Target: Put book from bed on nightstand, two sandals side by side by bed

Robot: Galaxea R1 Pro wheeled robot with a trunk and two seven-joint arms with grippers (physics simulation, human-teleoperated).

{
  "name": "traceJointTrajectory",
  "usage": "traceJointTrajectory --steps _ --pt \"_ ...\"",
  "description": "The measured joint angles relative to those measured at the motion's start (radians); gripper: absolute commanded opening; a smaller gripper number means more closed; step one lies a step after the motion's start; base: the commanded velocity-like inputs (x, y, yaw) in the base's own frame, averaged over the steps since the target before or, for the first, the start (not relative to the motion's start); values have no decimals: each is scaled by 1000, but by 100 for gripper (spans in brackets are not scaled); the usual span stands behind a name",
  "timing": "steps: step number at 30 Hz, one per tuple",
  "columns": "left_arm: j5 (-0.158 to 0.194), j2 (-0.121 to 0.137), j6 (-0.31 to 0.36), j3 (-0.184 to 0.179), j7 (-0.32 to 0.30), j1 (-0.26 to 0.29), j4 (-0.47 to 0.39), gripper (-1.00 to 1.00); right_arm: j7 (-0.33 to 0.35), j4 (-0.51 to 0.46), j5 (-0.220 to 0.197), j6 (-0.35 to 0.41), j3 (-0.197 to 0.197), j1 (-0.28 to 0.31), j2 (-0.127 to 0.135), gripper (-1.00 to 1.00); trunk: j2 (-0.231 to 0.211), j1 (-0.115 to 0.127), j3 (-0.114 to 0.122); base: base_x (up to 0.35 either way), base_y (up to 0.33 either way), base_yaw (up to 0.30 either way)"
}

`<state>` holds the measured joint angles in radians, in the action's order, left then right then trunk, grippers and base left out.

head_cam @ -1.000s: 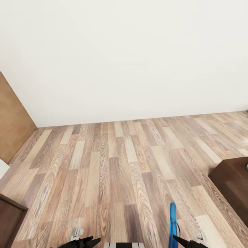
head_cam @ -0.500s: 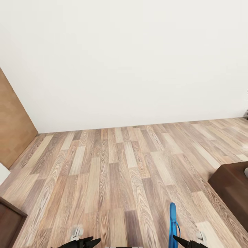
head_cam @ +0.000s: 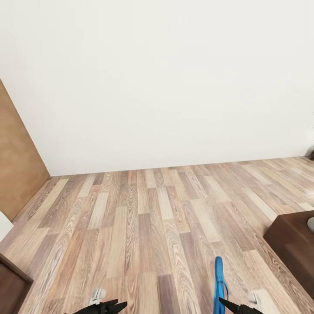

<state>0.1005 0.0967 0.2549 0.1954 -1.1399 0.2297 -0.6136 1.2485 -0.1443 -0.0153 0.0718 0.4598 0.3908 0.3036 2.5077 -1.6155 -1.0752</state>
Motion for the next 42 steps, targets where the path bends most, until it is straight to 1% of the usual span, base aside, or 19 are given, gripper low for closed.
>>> traceJointTrajectory --steps 6,7,8,9,12,14,15,17,21,25,30,32,34,42 --pt "0 0 -1 0 1 0 0 100 -3 0 0 0 0 0 -1 -100 -1 3 23 0 0 0" --pt "0 0 -1 0 9 0 0 100 -12 0 0 0 0 0 -1 -100 -2 3 27 0 0 0" --pt "0 0 -1 0 30 0 0 100 -34 0 0 0 0 0 -1 -100 -2 4 31 0 0 0" --pt "-1 0 -1 -1 68 0 0 100 -69 0 1 0 -1 0 -1 -100 -2 4 35 0 0 0" --pt "-2 -3 -2 -3 222 0 0 100 -180 -1 1 0 -1 0 -1 -100 -3 5 46 0 0 0" --pt "-4 -10 -4 -4 319 0 0 100 -219 0 0 0 -2 0 -1 -100 -3 6 54 0 0 0" --pt "-4 -14 -6 -5 343 0 0 100 -226 0 0 0 -2 0 -1 -100 -4 7 58 0 0 0" --pt "-5 -22 -17 -5 370 0 0 100 -235 0 0 0 -2 0 -2 -100 -4 8 66 0 0 0" --pt "-6 -35 -53 -7 386 0 1 100 -241 1 0 0 -2 0 -4 -100 -5 9 81 0 0 0" --pt "-6 -42 -64 -7 388 0 1 100 -256 0 0 0 -2 0 -4 -100 -6 11 97 0 0 0" --pt "-5 -41 -66 -5 383 0 0 100 -423 -1 -1 1 -1 0 -2 -100 -7 13 116 0 0 0" --pt "-5 -42 -66 -6 384 0 0 100 -455 -1 -1 0 -2 0 -2 -100 -8 14 124 0 0 0" --pt "-6 -43 -66 -6 384 0 0 100 -467 -1 0 1 -2 0 -2 -100 -8 15 132 0 0 0" --pt "-6 -43 -66 -6 385 0 0 100 -471 -1 2 1 -3 0 -1 -100 -64 46 157 0 0 0"
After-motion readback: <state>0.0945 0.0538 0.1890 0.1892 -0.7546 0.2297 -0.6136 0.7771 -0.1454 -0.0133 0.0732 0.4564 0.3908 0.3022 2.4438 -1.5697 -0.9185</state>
